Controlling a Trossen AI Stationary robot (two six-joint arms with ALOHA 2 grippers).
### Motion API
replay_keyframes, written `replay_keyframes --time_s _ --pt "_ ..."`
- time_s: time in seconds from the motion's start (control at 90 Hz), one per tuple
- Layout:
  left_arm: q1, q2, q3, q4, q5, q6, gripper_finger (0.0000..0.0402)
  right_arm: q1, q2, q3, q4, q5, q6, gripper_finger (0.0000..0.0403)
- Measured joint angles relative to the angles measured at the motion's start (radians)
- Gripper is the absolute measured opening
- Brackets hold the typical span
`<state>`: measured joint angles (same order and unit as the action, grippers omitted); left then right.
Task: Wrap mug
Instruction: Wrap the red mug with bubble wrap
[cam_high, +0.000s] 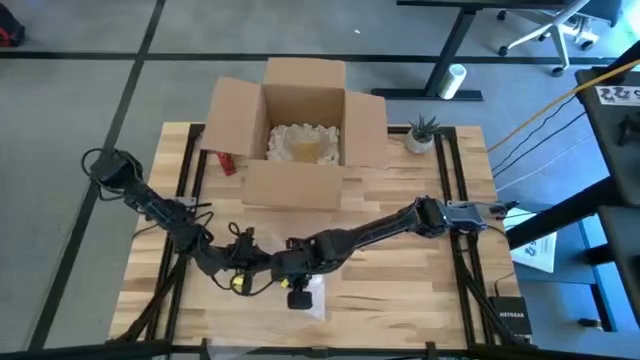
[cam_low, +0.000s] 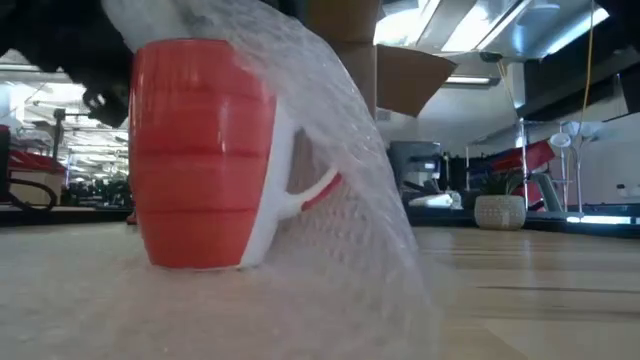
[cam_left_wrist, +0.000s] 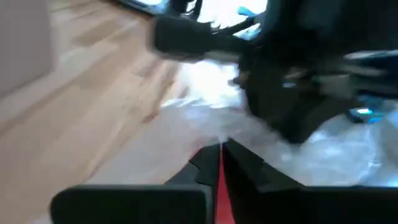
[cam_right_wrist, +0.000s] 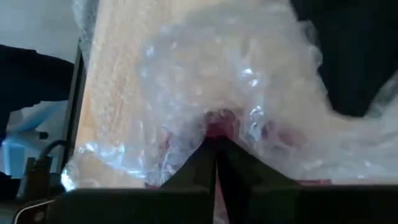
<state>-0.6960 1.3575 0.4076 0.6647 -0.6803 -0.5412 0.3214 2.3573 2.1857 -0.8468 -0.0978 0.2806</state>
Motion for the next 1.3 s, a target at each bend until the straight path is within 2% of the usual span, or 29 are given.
replay_keyframes --time_s 0.233,0.356,0.533,0.656,0.744,0.833,0.989,1.3 --pt "-0.003 0.0 0.0 0.037 0.032 0.001 0.0 0.0 0.0 0.086 -0.187 0.002 0.025 0.0" --pt "-0.003 0.0 0.0 0.036 0.034 -0.006 0.0 0.004 -0.001 0.169 -0.294 0.035 0.043 0.0" --pt "-0.003 0.004 0.019 0.033 0.043 -0.001 0.0 0.026 -0.03 0.169 -0.312 0.198 0.05 0.0" --pt "0.013 0.037 0.058 0.03 0.09 0.028 0.0 0.05 -0.047 0.163 -0.24 0.349 0.003 0.0" --pt "0.033 0.089 0.082 0.029 0.126 0.024 0.0 0.065 -0.05 0.164 -0.185 0.392 -0.024 0.0" --pt "0.052 0.141 0.099 0.024 0.135 0.003 0.0 0.074 -0.049 0.164 -0.144 0.381 -0.04 0.0" --pt "0.078 0.173 0.107 0.024 0.134 -0.004 0.0 0.079 -0.048 0.161 -0.146 0.214 -0.02 0.0" --pt "0.098 0.111 0.107 0.024 0.119 0.083 0.0 0.071 0.024 0.156 -0.163 0.19 -0.016 0.0"
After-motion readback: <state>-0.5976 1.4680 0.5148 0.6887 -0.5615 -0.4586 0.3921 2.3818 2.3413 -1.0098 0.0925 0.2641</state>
